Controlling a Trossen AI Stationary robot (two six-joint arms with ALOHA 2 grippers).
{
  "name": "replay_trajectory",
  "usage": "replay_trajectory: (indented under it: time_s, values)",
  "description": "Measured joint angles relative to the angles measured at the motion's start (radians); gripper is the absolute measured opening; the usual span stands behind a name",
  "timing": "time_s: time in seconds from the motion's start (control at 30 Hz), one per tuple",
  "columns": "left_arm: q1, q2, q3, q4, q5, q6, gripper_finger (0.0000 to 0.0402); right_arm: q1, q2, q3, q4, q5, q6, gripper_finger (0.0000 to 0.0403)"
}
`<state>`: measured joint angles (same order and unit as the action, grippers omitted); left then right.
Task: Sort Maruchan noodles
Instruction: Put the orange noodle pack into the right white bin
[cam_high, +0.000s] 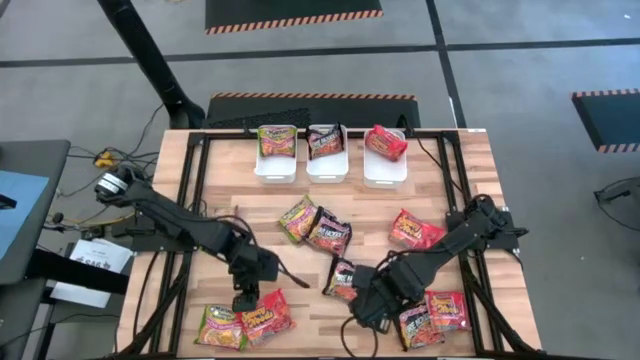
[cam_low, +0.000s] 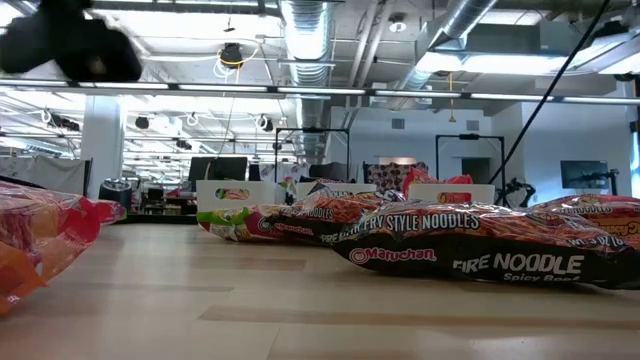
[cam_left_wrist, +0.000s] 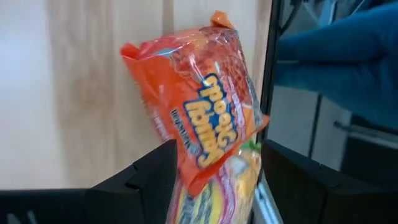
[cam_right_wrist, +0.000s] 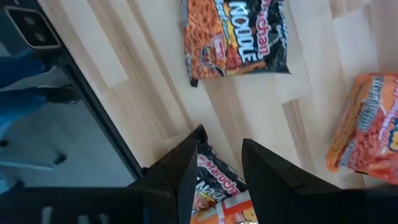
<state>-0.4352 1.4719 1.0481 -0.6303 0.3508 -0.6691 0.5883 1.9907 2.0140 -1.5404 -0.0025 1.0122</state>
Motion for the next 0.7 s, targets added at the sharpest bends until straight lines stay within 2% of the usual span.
replay_trajectory:
  time_s: [0.1,0.27,0.7]
  values:
    - [-0.011,-0.006,-0.098,0.101,-0.027,-0.086,0.0217,0.015,0.002,0.0,0.005,0.0,0.009,0.0152]
    - [-0.01,-0.006,-0.209,0.175,-0.083,-0.175,0.0217,0.023,0.002,0.0,0.015,0.0,0.012,0.0152]
    - [-0.062,-0.006,-0.381,0.469,-0.044,-0.348,0.0217,0.018,0.002,0.0,0.032,0.002,0.008,0.0152]
